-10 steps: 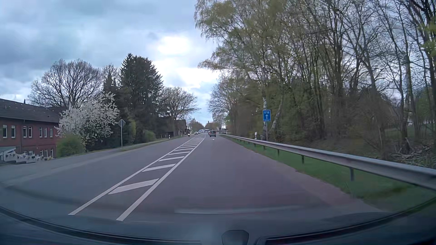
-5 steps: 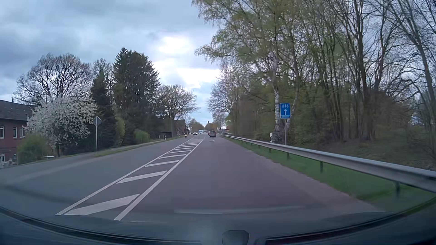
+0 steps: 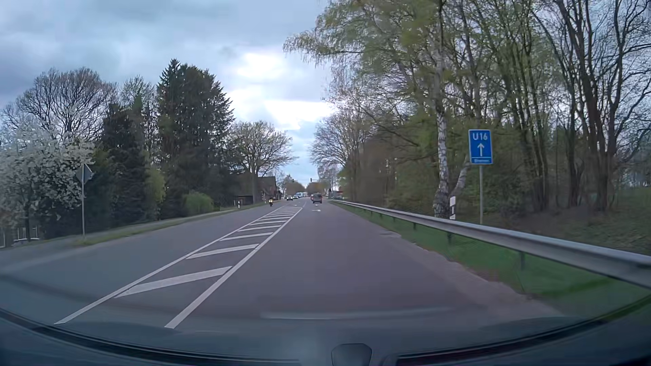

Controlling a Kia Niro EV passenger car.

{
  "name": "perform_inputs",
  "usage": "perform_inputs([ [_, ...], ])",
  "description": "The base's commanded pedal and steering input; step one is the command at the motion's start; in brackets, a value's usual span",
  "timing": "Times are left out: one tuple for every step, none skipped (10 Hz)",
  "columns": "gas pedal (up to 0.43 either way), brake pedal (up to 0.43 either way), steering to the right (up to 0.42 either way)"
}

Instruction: Follow the waypoints while adhering to traffic rules and regulations

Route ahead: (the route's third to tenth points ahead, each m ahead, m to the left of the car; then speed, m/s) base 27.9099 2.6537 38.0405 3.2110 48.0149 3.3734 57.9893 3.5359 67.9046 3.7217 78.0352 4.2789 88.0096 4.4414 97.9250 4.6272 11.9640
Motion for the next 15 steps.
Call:
perform_inputs([
  [0.039, 0.000, -0.004],
  [0.039, 0.000, -0.004],
  [0.039, 0.000, -0.004],
  [0.039, 0.000, -0.004],
  [0.039, 0.000, -0.004],
  [0.039, 0.000, -0.004],
  [0.039, 0.000, -0.004],
  [0.039, 0.000, -0.004],
  [0.039, 0.000, -0.004],
  [0.039, 0.000, -0.004],
  [0.039, 0.000, -0.004],
  [0.039, 0.000, -0.004],
  [0.039, 0.000, -0.004],
  [0.039, 0.000, -0.004],
  [0.039, 0.000, -0.004],
])
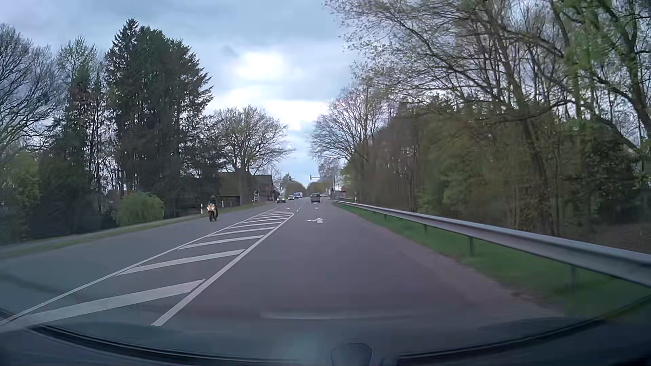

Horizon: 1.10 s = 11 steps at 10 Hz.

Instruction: Follow the waypoints while adhering to traffic rules and regulations

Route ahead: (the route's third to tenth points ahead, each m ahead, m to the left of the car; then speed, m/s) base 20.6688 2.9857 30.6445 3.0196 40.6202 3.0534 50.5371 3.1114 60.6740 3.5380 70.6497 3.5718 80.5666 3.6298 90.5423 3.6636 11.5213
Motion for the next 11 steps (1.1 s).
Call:
perform_inputs([
  [0.039, 0.000, -0.004],
  [0.039, 0.000, -0.004],
  [0.039, 0.000, -0.004],
  [0.039, 0.000, -0.004],
  [0.039, 0.000, -0.004],
  [0.039, 0.000, -0.004],
  [0.039, 0.000, -0.004],
  [0.039, 0.000, -0.004],
  [0.039, 0.000, -0.004],
  [0.039, 0.000, -0.004],
  [0.039, 0.000, -0.004],
])
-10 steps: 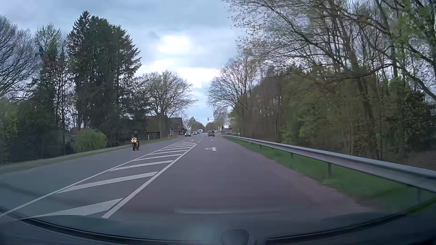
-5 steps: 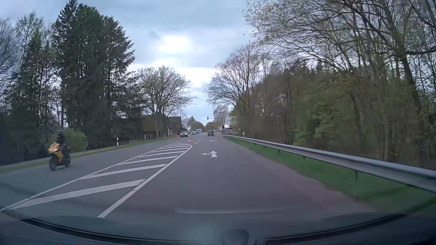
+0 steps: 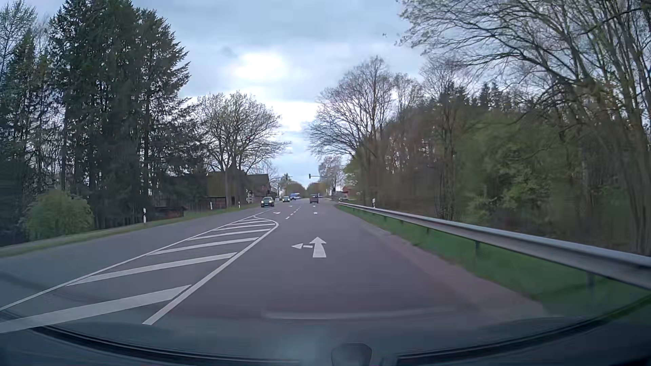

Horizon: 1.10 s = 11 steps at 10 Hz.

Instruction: Follow the waypoints while adhering to traffic rules and regulations

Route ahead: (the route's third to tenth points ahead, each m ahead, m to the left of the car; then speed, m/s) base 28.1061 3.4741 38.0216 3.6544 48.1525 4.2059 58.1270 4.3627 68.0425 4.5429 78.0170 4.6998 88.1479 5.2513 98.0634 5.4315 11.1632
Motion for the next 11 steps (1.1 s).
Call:
perform_inputs([
  [0.039, 0.000, -0.004],
  [0.039, 0.000, -0.004],
  [0.047, 0.000, -0.005],
  [0.047, 0.000, -0.006],
  [0.047, 0.000, -0.006],
  [0.059, 0.000, -0.007],
  [0.059, 0.000, -0.008],
  [0.067, 0.000, -0.008],
  [0.067, 0.000, -0.008],
  [0.067, 0.000, -0.008],
  [0.079, 0.000, -0.008],
])
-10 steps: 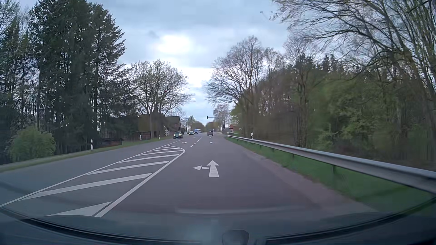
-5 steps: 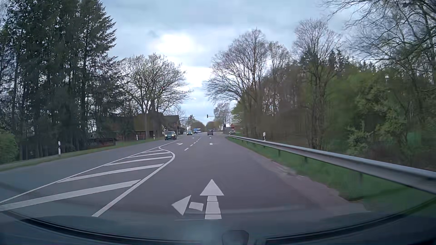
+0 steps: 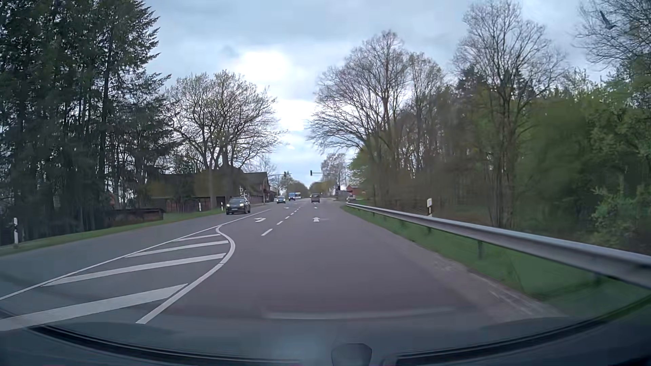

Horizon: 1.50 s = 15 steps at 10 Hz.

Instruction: Follow the waypoints while adhering to traffic rules and regulations

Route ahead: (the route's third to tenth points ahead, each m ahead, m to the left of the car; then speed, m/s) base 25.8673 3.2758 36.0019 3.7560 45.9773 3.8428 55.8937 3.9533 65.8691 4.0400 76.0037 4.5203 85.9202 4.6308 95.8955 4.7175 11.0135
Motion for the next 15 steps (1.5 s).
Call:
perform_inputs([
  [0.079, 0.000, -0.008],
  [0.079, 0.000, -0.008],
  [0.079, 0.000, -0.008],
  [0.079, 0.000, -0.008],
  [0.079, 0.000, -0.008],
  [0.079, 0.000, -0.008],
  [0.079, 0.000, -0.008],
  [0.079, 0.000, -0.008],
  [0.079, 0.000, -0.008],
  [0.079, 0.000, -0.008],
  [0.087, 0.000, -0.008],
  [0.087, 0.000, -0.007],
  [0.087, 0.000, -0.007],
  [0.087, 0.000, -0.006],
  [0.087, 0.000, -0.006],
])
